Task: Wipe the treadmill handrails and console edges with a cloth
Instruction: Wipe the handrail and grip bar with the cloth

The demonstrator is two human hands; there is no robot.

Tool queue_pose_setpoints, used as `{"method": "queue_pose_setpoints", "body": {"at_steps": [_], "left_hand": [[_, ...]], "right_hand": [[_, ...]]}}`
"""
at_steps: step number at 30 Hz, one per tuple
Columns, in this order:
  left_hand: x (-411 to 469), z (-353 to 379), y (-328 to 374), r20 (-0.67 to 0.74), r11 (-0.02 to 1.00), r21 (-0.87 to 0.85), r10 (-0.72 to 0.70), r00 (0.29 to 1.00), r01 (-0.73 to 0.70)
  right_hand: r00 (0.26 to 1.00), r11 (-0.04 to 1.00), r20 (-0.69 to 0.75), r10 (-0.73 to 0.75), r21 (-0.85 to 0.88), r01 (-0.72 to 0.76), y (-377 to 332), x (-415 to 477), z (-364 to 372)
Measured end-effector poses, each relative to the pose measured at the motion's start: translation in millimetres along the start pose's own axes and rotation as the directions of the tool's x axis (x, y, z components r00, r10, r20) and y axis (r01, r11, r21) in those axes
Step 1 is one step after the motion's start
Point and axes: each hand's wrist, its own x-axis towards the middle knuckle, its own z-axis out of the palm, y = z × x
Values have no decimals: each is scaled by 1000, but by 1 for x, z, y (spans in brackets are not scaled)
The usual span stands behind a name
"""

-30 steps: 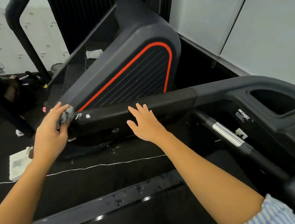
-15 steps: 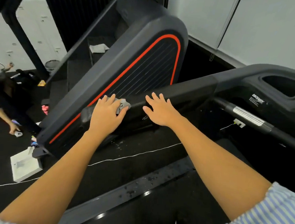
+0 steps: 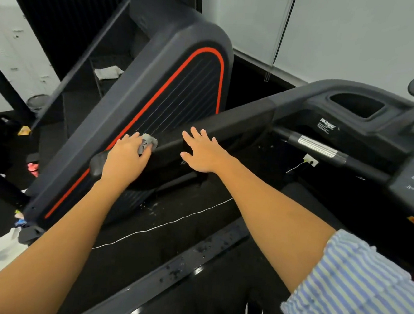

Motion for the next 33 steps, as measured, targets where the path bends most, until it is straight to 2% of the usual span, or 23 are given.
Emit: {"method": "queue_pose_setpoints", "body": {"at_steps": [3,5,7,9,12,17,19,23,25,30,33], "left_hand": [[3,1,10,-59,1000,-19,-17,998,16],[-4,5,7,-85,998,1,70,994,-70],[-13,9,-6,-48,978,81,195,980,-190],[-20,12,-21,-25,962,102,259,966,-255],[-19,12,-22,-33,977,50,207,978,-206],[10,15,5,-24,1000,0,20,1000,-20],[11,17,18,-18,1000,-4,31,999,-31],[-1,17,13,-8,975,18,223,975,-223],[-7,12,0,3,968,28,251,968,-251],[-21,1,-17,-49,997,-29,75,996,-76],[-13,8,-12,-97,998,-62,20,995,-26]], "right_hand": [[1000,1000,4,1,2,-1,0,1,0],[1000,1000,8,-3,7,3,0,0,0],[1000,1000,14,-7,18,7,2,0,-1],[1000,999,22,-12,30,11,3,0,-2],[1000,999,27,-13,44,11,2,-1,-2],[999,998,34,-2,58,0,0,0,-3],[999,997,35,4,71,-7,-1,1,-3],[1000,996,27,-2,90,-1,1,-1,-4],[999,996,33,-5,95,2,2,-2,-5],[999,993,35,-10,114,6,4,-3,-5],[999,992,32,-5,128,1,2,-2,-5]]}}
